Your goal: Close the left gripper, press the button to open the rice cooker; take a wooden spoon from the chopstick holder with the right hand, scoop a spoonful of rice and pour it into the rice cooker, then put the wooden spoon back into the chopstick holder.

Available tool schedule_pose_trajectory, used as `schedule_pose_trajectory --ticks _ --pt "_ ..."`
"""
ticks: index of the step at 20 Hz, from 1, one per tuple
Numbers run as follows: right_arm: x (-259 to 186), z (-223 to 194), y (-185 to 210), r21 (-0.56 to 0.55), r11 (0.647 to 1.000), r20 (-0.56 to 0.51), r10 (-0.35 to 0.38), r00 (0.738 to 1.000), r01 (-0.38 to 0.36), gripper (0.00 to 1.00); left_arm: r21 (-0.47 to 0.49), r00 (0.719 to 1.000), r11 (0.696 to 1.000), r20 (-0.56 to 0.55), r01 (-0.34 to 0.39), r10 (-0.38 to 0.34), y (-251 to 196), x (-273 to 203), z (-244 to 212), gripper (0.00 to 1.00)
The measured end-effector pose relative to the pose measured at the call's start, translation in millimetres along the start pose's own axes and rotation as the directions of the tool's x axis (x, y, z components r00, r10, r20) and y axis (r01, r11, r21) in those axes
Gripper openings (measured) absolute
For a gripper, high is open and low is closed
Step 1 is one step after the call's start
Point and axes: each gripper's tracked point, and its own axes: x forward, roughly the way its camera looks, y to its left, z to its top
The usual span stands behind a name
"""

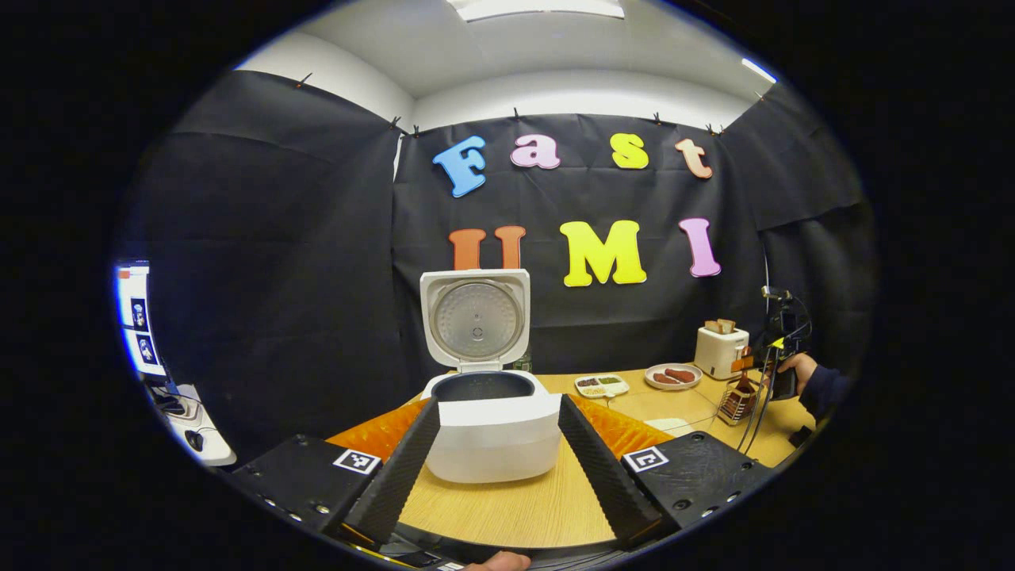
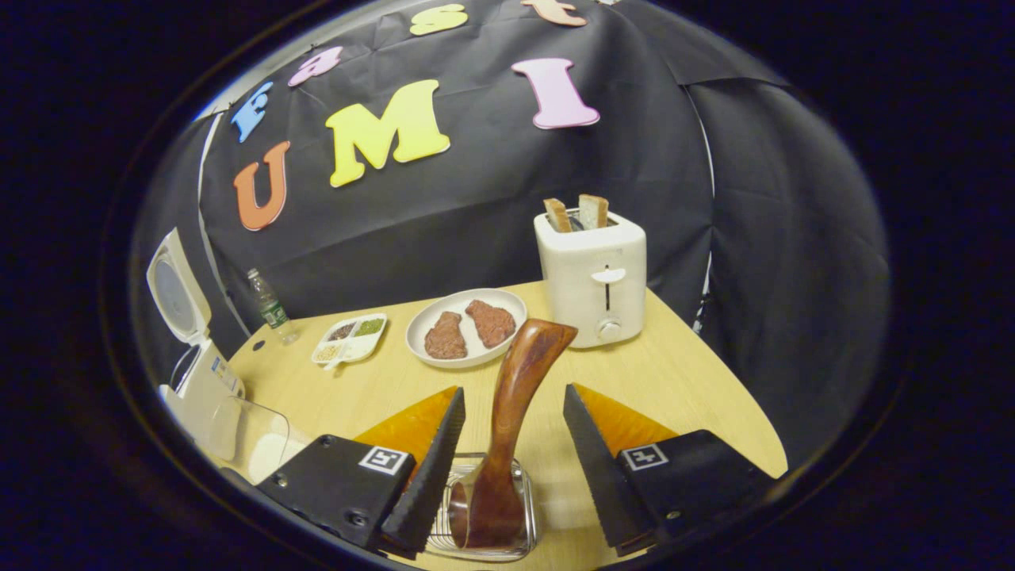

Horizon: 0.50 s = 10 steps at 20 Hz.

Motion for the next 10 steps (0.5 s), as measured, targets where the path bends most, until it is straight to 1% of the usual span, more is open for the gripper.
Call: schedule_pose_trajectory --ticks 1,2,3,4,5,6,8,10 --pt "3 -3 3 0.015 1.0 -0.012 0.014 1.0 -0.014 0.81 -0.006 1.0 1.0 -0.011 0.007 -0.007 -3 -1 -5 0.95" --pt "6 -5 2 0.03 0.999 -0.023 0.014 1.0 -0.013 0.69 -0.014 1.0 1.0 -0.022 0.008 -0.008 -4 -2 -9 0.95" --pt "9 -8 4 0.047 0.999 -0.03 0.028 0.999 -0.026 0.58 -0.019 0.999 1.0 -0.033 0.001 -0.001 0 -2 -12 0.95" --pt "9 -9 5 0.062 0.998 -0.035 0.034 0.999 -0.032 0.55 -0.02 0.999 1.0 -0.045 -0.01 0.009 3 -3 -15 0.96" --pt "9 -10 3 0.077 0.997 -0.034 0.023 0.999 -0.02 0.46 -0.019 0.998 1.0 -0.052 -0.021 0.02 7 -4 -19 0.95" --pt "12 -9 3 0.094 0.995 -0.031 0.02 0.999 -0.017 0.27 -0.02 0.998 0.999 -0.057 -0.031 0.03 9 -7 -20 0.96" --pt "-2 -6 6 0.108 0.994 -0.023 0.03 0.999 -0.028 0.19 -0.024 0.998 0.999 -0.05 -0.032 0.031 10 -13 -16 0.95" --pt "-11 -2 6 0.111 0.994 -0.006 0.022 1.0 -0.022 0.17 -0.023 0.999 0.999 -0.033 -0.028 0.028 11 -19 -10 0.95"
